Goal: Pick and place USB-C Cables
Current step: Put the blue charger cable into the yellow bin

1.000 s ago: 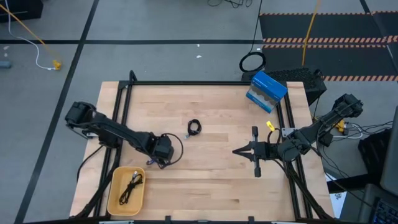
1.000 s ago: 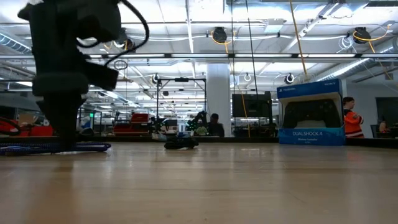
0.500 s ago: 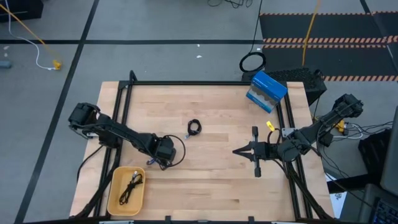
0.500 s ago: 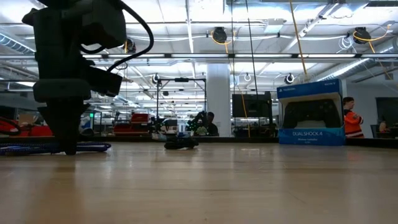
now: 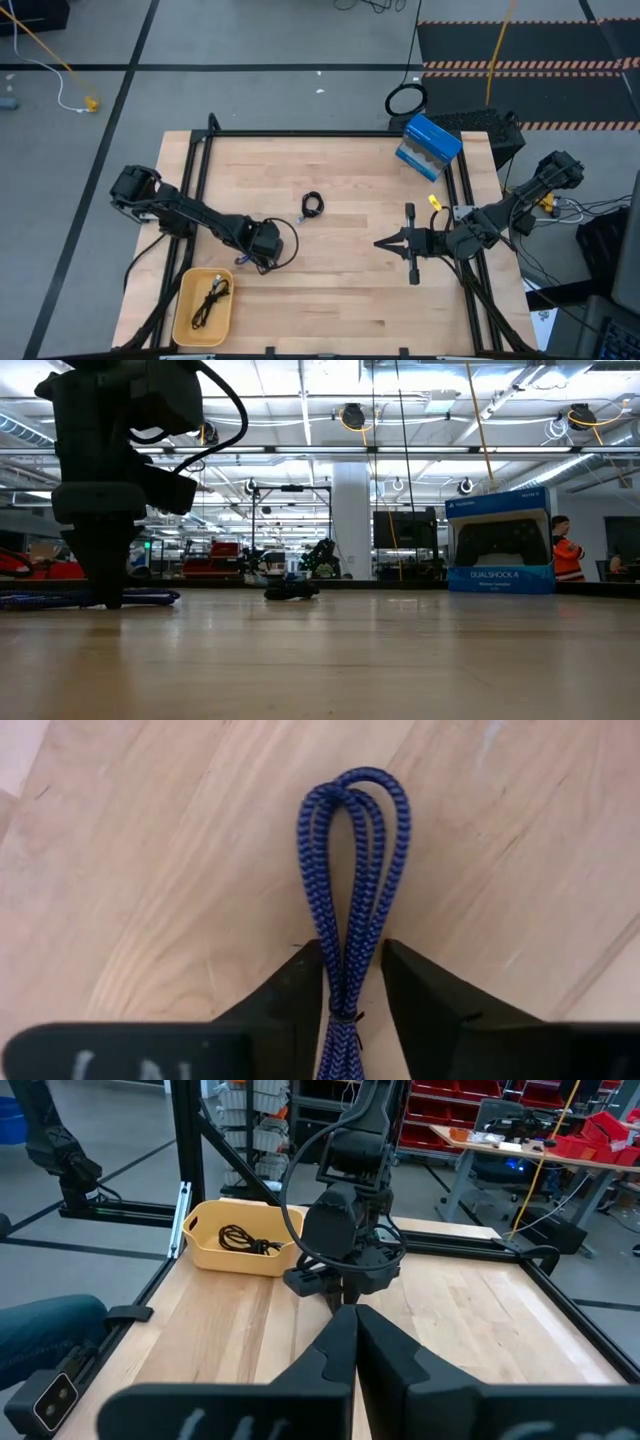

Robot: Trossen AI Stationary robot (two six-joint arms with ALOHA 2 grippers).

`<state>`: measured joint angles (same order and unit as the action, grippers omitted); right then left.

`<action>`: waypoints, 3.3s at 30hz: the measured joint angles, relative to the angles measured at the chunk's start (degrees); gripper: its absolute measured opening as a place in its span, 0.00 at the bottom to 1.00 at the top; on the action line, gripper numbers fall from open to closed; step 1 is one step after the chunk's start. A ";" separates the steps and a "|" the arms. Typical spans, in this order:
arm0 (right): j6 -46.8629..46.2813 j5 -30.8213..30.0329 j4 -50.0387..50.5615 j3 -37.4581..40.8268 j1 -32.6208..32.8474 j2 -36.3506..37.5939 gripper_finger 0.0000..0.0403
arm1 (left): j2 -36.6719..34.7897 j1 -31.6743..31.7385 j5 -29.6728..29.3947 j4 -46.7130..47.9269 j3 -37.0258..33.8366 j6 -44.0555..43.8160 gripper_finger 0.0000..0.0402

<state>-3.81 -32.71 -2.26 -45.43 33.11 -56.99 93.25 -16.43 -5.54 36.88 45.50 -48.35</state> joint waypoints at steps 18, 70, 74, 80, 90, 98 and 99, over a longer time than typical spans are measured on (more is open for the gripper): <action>0.00 0.00 0.00 0.00 0.00 0.00 0.00 | 0.00 0.03 -0.17 0.28 -0.02 0.05 0.05; 0.00 -0.02 0.42 0.00 0.00 -0.04 0.00 | -19.02 -1.15 2.20 36.51 16.99 -1.48 0.05; 0.00 -0.02 0.42 0.00 0.00 -0.04 0.00 | -19.02 -2.12 1.65 41.17 22.25 -0.59 0.05; 0.00 -0.02 0.42 0.00 0.00 -0.04 0.00 | -19.02 -3.22 1.49 47.27 28.96 0.28 0.05; 0.00 -0.02 0.42 0.00 0.00 -0.04 0.00 | -19.03 -3.61 1.49 53.21 35.78 1.22 0.05; 0.00 -0.02 0.40 0.00 0.00 -0.04 0.00 | -19.04 -3.68 1.27 53.11 37.59 2.75 0.05; 0.00 -0.01 0.42 0.00 0.00 -0.04 0.00 | -19.04 -4.00 1.24 53.15 37.59 2.22 0.05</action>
<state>-3.81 -32.71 -1.85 -45.43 33.10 -57.04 74.22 -20.42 -4.30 90.03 83.09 -46.12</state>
